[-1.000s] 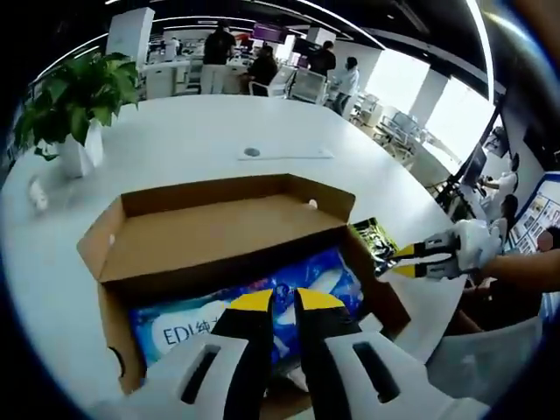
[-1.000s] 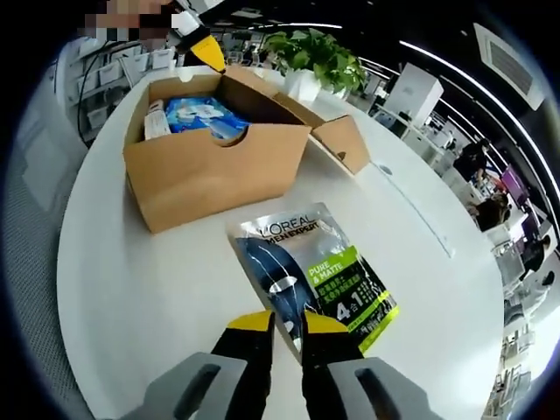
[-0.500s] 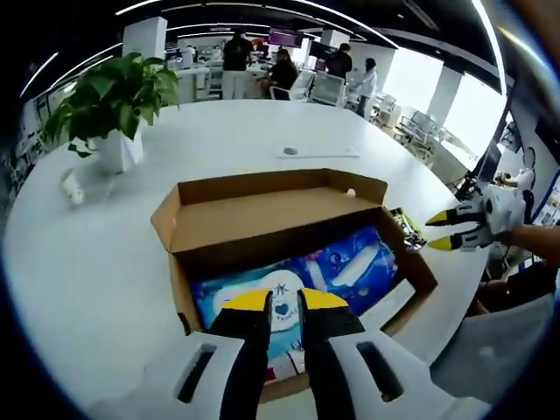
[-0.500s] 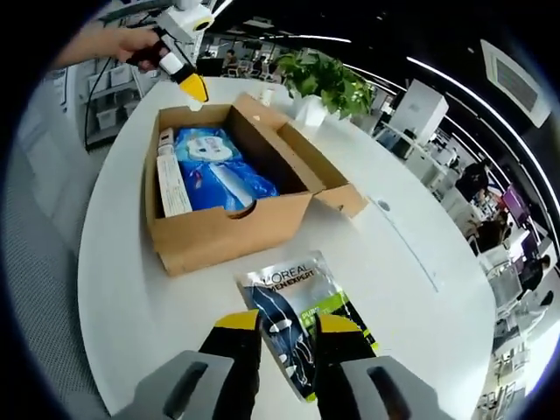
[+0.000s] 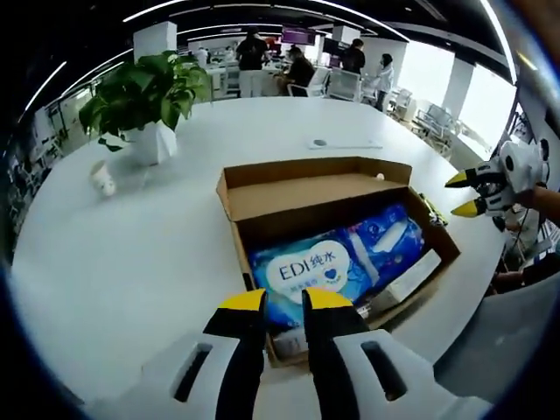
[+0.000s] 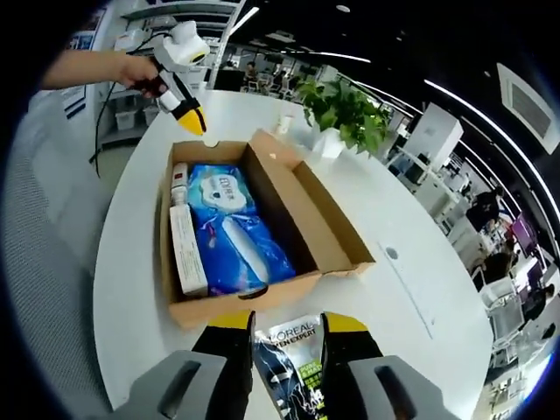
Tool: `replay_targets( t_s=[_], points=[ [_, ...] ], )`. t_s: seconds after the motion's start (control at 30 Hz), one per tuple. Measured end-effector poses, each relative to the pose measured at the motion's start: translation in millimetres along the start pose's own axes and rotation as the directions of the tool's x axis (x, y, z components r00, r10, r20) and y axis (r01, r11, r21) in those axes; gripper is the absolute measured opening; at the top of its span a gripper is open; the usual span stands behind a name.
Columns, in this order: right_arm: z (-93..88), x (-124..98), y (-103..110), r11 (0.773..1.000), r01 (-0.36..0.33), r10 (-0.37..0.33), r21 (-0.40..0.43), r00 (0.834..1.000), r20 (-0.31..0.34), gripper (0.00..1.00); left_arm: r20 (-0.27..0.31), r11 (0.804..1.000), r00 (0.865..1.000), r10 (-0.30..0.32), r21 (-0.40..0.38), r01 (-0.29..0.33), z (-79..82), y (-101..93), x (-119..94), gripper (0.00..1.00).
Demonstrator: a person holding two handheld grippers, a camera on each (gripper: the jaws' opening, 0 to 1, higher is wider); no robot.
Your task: Operate the shoe box by opening the lid, removing the specified soft item, and placing it in the target area until the item is outside and the box remains undamaged.
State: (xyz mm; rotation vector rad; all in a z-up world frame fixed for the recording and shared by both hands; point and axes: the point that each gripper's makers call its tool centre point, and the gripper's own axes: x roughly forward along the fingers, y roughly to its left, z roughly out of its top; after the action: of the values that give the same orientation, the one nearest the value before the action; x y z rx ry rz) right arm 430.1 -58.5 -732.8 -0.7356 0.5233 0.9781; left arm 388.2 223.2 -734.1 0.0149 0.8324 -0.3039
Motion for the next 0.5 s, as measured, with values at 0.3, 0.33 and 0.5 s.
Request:
replay_targets(
  t_s=[0.3,0.33,0.5],
  points=[
    [24.9,22.6,3.2,0.998,-0.036,0.037,-0.045,0.999,0.010,0.26,-0.020,0.998,0.998,0.057,0.026,-0.057,-16.9,18.1,0.5,0.16],
    [26.4,26.0,3.9,0.998,-0.043,0.043,-0.047,0.999,0.010,0.26,-0.024,0.998,0.998,0.057,0.022,-0.057,-19.6,20.6,2.1,0.16],
    [32.6,48.4,9.7,0.995,-0.074,0.074,-0.074,0.997,-0.004,0.26,-0.050,0.998,0.997,0.055,-0.013,-0.055,-33.0,23.2,5.9,0.15]
  ],
)
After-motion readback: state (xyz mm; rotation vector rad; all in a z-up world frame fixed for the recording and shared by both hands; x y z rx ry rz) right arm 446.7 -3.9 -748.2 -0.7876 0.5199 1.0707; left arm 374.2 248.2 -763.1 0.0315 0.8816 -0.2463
